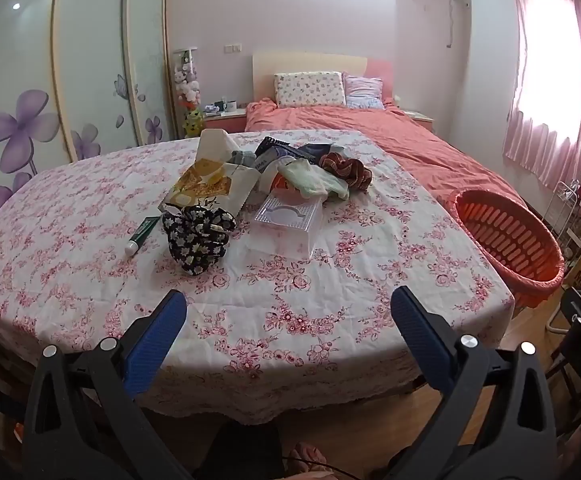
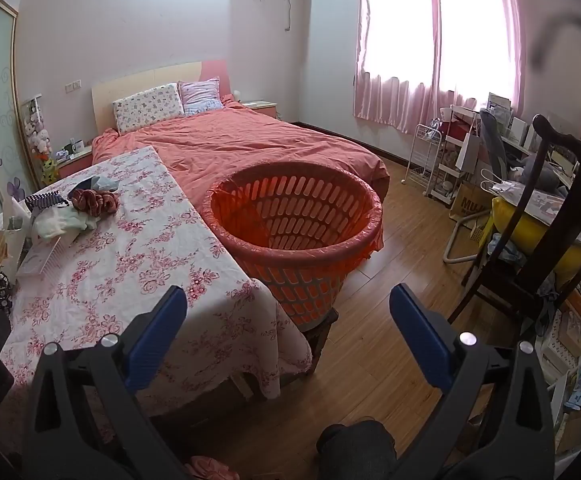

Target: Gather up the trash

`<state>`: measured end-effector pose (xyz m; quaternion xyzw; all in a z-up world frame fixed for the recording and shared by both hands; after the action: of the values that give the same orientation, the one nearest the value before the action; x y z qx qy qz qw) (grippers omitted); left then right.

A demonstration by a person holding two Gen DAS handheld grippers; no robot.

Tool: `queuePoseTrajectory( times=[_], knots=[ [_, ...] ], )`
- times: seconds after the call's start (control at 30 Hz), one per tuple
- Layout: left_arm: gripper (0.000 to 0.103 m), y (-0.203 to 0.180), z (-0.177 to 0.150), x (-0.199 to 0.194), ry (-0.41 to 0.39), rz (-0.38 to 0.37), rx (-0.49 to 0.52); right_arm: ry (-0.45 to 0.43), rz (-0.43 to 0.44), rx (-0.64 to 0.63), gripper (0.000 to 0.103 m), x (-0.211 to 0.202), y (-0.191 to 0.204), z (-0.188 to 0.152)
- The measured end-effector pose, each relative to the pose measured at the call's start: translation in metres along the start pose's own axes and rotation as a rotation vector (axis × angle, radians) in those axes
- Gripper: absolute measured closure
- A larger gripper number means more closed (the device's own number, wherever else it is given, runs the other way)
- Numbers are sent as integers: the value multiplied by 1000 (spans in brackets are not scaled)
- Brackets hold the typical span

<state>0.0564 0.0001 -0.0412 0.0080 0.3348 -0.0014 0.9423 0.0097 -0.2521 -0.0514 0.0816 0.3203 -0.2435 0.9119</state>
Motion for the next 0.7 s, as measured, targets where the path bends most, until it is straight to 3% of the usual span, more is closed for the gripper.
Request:
queuePoseTrajectory(
  times=[0.7],
  knots=[
    [2, 0, 0, 0, -1, 2, 2, 0, 4, 4, 4, 0, -1, -1]
  ],
)
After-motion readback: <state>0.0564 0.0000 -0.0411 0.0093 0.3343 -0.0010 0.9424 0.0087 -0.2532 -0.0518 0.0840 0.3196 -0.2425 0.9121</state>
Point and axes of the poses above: each gripper's, at about its wrist camera, not at the fingertips, and x roughly the way its jaws point, y to its left, z to its top, the point moved 7 cm from there along x, roughly the way its jaws point, and after that the axes turned 3 degrees about y, right-handed, at the moved point
